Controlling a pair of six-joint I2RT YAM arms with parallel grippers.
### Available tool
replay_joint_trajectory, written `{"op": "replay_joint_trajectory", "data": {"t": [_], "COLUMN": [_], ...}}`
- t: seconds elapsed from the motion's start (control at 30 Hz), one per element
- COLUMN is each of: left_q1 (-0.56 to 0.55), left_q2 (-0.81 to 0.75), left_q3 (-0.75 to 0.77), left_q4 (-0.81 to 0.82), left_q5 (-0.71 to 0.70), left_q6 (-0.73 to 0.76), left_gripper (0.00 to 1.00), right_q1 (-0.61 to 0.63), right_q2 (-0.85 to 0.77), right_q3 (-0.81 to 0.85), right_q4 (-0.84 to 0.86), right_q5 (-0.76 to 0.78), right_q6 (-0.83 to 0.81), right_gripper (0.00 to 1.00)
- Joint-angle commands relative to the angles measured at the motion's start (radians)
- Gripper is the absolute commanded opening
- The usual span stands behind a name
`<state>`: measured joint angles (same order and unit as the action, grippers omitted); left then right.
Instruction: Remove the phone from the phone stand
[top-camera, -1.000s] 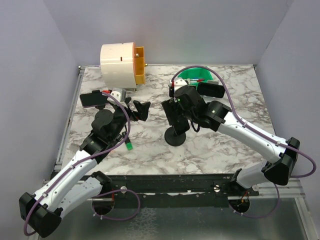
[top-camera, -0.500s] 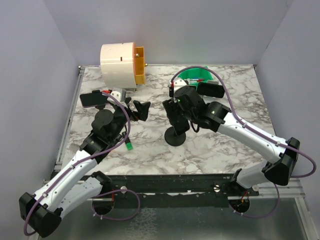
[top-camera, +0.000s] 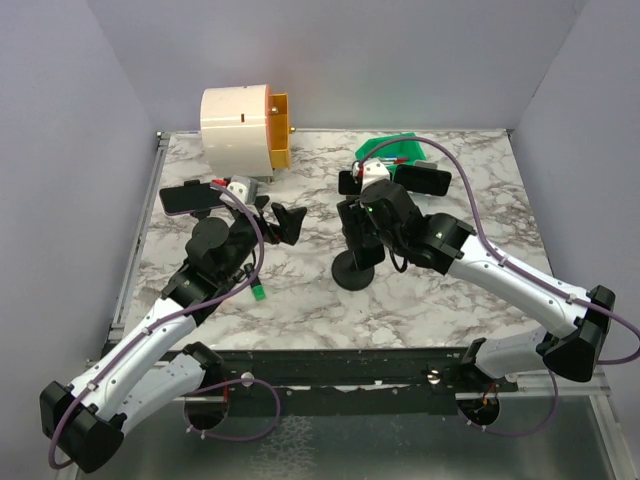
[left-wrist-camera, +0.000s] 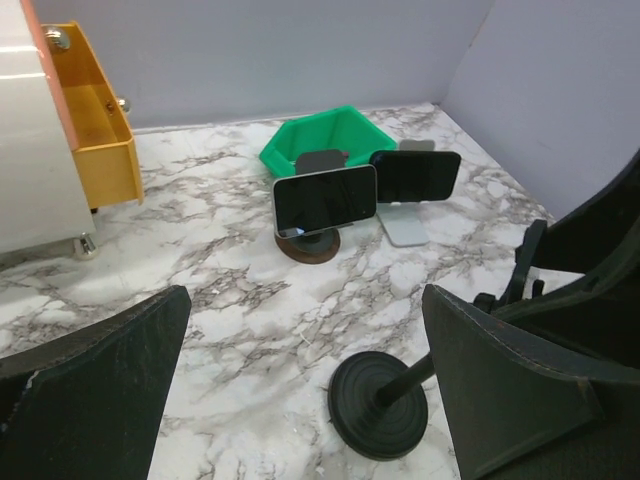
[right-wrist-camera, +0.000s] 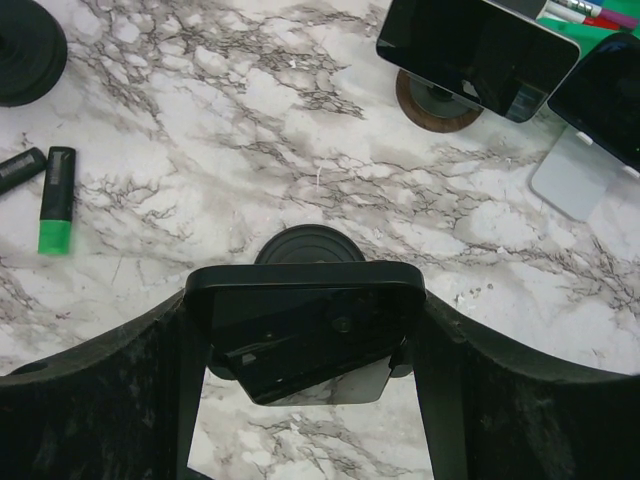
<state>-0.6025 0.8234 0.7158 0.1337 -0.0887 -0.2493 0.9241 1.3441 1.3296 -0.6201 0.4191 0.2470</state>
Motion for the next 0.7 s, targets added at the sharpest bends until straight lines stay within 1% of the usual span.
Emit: {"op": "replay_joint_trajectory", "data": {"t": [0.0,0.17,0.23,0.33,0.47,0.5,0.67], "left_q1": [0.003,0.001,0.001,0.000,-0.008,-0.013,-0.034], "left_q2": [0.002,0.016,0.025,0.036,0.058,0.065,0.119], "left_q3": [0.007,0.000,0.001,-0.002,-0.015,-0.019,-0.030], "left_q4": [0.060,0.108,0.123,0.135,0.150,0.156,0.175], "left_q5": [0.152,0.324,0.373,0.417,0.427,0.439,0.472], "left_q6": [0.003,-0.015,-0.027,-0.034,-0.023,-0.017,0.009], "left_gripper": [0.99,0.99,0.99,0.99,0.99,0.96,0.79], "right_q1": [0.006,0.007,0.007,0.005,0.005,0.006,0.005], "right_q2": [-0.035,-0.024,-0.018,-0.013,-0.032,-0.035,-0.030], "right_q3": [0.014,0.024,0.022,0.015,-0.023,-0.027,-0.024], "right_q4": [0.028,0.028,0.030,0.034,0.067,0.070,0.066], "right_q5": [0.086,0.125,0.132,0.139,0.166,0.171,0.169], "right_q6": [0.040,0.062,0.065,0.074,0.079,0.082,0.093], "right_gripper": [0.53,0.51,0.50,0.50,0.50,0.50,0.50]}}
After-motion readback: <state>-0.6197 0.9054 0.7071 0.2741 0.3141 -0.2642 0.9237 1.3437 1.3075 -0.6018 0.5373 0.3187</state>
